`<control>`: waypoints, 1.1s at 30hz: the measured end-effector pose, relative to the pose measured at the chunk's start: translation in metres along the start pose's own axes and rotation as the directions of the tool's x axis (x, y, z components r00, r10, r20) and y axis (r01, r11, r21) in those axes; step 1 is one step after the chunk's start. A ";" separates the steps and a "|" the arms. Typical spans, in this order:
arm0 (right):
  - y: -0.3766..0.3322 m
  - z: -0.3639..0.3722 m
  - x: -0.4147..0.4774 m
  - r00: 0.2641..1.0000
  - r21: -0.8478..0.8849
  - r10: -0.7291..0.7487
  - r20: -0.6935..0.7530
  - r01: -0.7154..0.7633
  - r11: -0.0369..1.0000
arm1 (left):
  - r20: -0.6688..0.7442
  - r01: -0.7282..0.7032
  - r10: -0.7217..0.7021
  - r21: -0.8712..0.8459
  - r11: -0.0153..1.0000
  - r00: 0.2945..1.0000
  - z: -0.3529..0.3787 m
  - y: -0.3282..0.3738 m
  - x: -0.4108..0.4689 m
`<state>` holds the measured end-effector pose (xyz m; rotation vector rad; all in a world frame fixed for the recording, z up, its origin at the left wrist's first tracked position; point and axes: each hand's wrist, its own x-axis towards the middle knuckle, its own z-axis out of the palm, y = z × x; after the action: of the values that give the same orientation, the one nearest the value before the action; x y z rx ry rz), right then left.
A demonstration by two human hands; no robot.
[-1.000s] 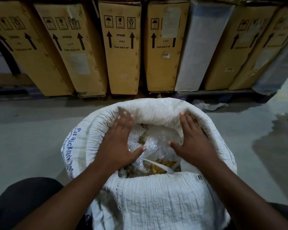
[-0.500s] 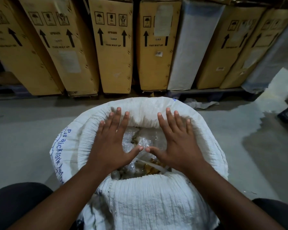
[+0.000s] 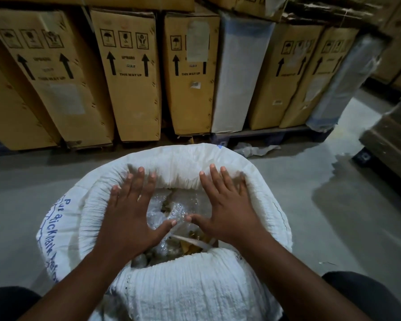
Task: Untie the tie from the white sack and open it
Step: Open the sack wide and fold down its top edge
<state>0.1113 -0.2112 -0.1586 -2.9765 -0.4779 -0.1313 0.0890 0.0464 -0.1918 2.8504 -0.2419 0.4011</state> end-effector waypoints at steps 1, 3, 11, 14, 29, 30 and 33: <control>0.005 0.003 -0.001 0.999 -0.002 0.017 0.029 -0.017 1.000 | 0.018 0.004 -0.004 0.012 1.000 1.000 0.002 -0.001 -0.001; 0.018 0.010 -0.002 0.996 -0.012 0.048 0.078 -0.047 0.999 | 0.045 0.005 -0.006 0.035 0.999 0.999 0.006 -0.002 -0.005; 0.072 0.024 -0.003 0.989 -0.008 0.113 0.095 -0.113 0.994 | 0.022 0.116 -0.120 0.128 0.985 0.993 -0.011 -0.023 -0.011; 0.076 0.016 0.003 0.995 0.083 0.082 0.048 -0.085 0.993 | 0.001 0.144 -0.145 0.127 0.981 0.989 -0.023 -0.031 -0.003; 0.009 -0.011 0.001 0.990 0.282 0.066 0.122 -0.098 0.954 | 0.010 -0.006 0.007 -0.079 0.997 1.000 -0.004 0.010 -0.006; 0.010 -0.010 0.004 0.988 0.304 0.085 0.130 -0.121 0.945 | 0.019 -0.008 0.010 -0.112 0.994 1.000 -0.005 0.008 -0.005; 0.011 -0.005 0.011 0.981 0.346 0.139 0.134 -0.177 0.921 | 0.054 0.029 -0.018 -0.198 0.980 0.998 -0.011 0.000 -0.004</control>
<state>0.1251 -0.2191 -0.1533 -2.6560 -0.2375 0.1202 0.0821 0.0495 -0.1832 2.6665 -0.2431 0.2811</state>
